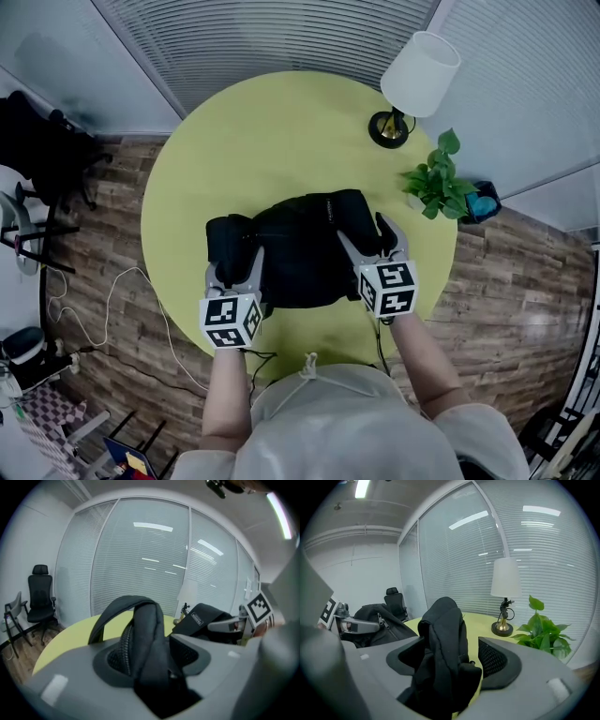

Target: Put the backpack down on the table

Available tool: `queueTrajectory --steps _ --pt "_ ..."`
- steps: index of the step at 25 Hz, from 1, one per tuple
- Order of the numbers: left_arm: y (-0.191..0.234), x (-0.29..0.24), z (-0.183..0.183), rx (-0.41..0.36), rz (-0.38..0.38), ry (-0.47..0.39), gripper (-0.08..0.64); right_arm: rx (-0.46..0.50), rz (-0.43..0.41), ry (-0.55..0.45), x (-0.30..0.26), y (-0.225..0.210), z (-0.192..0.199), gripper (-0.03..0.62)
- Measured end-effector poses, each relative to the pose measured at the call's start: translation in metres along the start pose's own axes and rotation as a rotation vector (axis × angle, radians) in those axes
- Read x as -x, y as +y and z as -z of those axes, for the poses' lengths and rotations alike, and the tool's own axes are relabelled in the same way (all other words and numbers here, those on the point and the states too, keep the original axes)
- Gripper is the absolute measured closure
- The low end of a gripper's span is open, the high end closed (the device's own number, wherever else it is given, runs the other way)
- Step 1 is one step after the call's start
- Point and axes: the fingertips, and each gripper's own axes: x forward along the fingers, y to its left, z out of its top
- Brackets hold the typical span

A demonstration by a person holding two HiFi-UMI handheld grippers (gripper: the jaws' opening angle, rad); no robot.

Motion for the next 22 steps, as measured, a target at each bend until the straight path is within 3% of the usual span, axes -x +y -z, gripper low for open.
queueTrajectory --steps 5,13,18,22 --pt "-0.003 0.018 0.005 0.004 -0.006 -0.014 0.29 -0.038 0.047 -0.046 0.028 -0.004 -0.002 0.25" --pt "-0.011 0.086 0.004 0.015 -0.016 -0.1 0.29 -0.014 0.122 -0.112 0.099 0.02 0.009 0.291" --pt "-0.023 0.143 0.01 -0.027 0.035 -0.125 0.405 -0.019 0.14 -0.114 0.145 0.057 0.029 0.391" --pt "-0.033 0.182 0.024 -0.061 0.058 -0.132 0.456 -0.04 0.134 -0.104 0.177 0.086 0.053 0.426"
